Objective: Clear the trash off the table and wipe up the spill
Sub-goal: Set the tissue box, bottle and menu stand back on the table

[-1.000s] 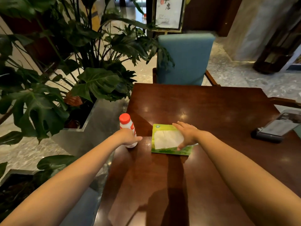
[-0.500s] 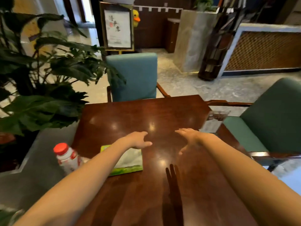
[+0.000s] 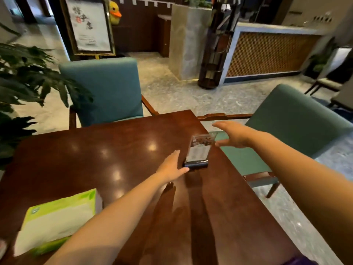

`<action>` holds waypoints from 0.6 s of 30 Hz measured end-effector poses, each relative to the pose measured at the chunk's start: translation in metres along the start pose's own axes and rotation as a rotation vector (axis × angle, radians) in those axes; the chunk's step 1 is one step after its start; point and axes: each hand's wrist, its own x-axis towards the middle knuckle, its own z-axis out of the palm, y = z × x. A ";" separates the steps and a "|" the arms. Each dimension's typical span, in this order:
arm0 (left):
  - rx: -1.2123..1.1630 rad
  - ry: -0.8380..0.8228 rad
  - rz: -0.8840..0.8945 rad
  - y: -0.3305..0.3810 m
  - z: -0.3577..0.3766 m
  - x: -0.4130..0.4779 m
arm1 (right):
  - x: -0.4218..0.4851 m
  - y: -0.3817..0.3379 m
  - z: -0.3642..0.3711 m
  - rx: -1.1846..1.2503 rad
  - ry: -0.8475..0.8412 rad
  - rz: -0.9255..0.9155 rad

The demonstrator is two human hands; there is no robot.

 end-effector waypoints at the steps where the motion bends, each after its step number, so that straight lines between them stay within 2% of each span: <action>1: -0.040 0.030 -0.015 0.005 0.008 0.008 | 0.003 0.009 0.002 0.001 0.002 0.005; 5: -0.251 0.143 -0.084 0.015 0.028 0.043 | 0.019 0.030 0.009 -0.031 -0.012 0.005; 9: -0.436 0.211 -0.047 0.013 0.036 0.076 | 0.047 0.026 0.021 -0.023 -0.012 -0.060; 18: -0.512 0.217 -0.109 -0.004 0.058 0.102 | 0.086 0.008 0.051 -0.051 0.047 -0.153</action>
